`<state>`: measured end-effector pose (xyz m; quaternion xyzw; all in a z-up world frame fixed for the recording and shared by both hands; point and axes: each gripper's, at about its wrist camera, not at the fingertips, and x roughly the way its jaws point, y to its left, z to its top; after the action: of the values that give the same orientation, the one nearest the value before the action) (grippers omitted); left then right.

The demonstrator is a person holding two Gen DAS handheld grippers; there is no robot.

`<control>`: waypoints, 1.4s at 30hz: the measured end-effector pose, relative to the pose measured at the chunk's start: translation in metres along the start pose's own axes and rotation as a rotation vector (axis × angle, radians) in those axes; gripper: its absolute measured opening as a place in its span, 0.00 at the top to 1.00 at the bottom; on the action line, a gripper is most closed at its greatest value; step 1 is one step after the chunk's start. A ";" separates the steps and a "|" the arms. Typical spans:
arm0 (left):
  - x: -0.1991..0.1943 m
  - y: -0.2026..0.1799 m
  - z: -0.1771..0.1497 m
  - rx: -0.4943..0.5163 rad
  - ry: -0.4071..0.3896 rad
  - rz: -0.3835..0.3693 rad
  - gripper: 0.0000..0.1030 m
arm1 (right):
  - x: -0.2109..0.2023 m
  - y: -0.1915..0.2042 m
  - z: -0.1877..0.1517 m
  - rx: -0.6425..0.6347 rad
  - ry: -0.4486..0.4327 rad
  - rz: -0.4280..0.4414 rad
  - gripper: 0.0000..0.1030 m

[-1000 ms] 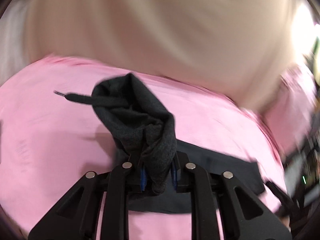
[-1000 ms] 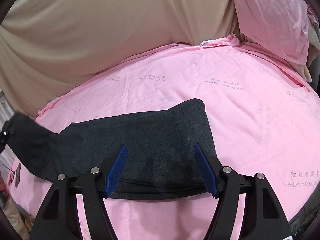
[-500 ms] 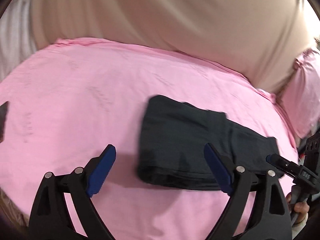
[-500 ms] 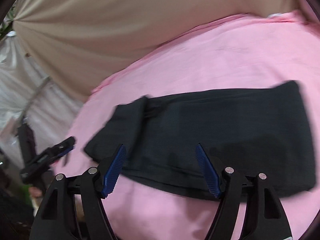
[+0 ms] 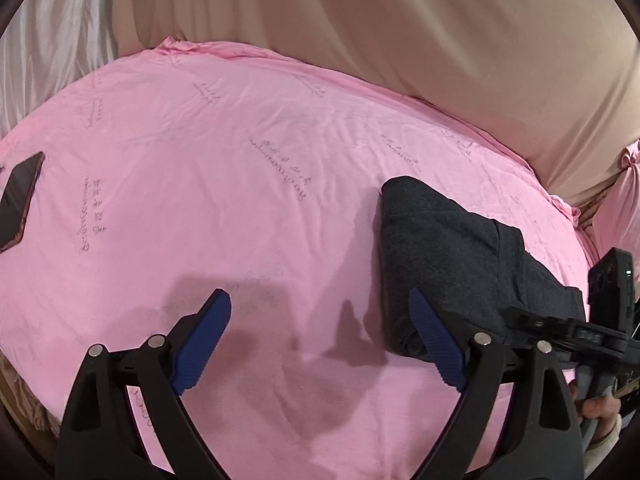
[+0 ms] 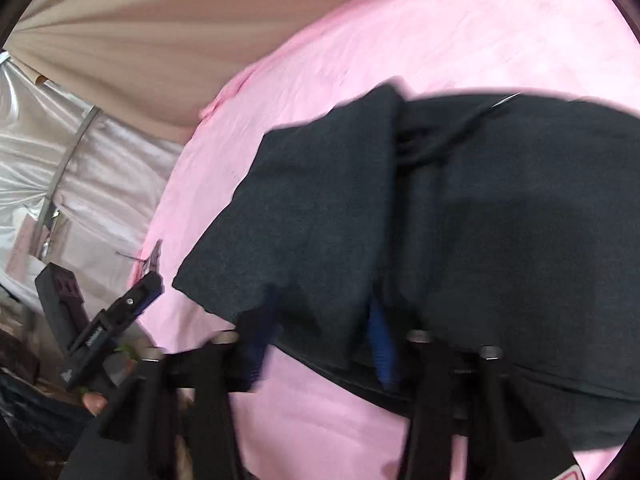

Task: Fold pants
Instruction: 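Press the folded bundle flat with the right tool while the left tool withdraws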

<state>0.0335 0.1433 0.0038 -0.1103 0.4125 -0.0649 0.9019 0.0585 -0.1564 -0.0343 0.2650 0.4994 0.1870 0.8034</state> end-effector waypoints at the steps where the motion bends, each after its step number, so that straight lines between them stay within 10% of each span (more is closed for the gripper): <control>1: -0.001 0.001 0.000 -0.006 0.000 -0.003 0.14 | 0.005 0.004 0.002 -0.010 0.002 0.005 0.90; 11: -0.036 -0.021 0.016 0.032 -0.072 -0.017 0.10 | -0.165 0.059 0.035 -0.294 -0.372 -0.026 0.92; 19: -0.009 -0.065 0.016 0.083 -0.019 -0.047 0.10 | -0.085 -0.024 0.013 -0.108 -0.118 -0.022 0.90; 24: -0.007 -0.100 0.004 0.184 0.036 -0.170 0.05 | -0.069 -0.034 0.018 -0.045 -0.120 0.041 0.90; 28: 0.022 -0.136 -0.018 0.312 0.061 -0.112 0.05 | -0.065 -0.036 0.022 -0.007 -0.113 0.047 0.85; 32: 0.055 -0.123 -0.025 0.338 0.072 0.092 0.24 | -0.062 -0.049 -0.008 0.042 -0.025 0.062 0.68; 42: 0.064 -0.090 -0.021 0.249 0.130 0.008 0.21 | -0.023 -0.056 -0.014 0.119 0.006 0.159 0.39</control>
<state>0.0565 0.0403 -0.0336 0.0087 0.4593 -0.1189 0.8803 0.0375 -0.2103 -0.0578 0.3505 0.4896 0.2208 0.7673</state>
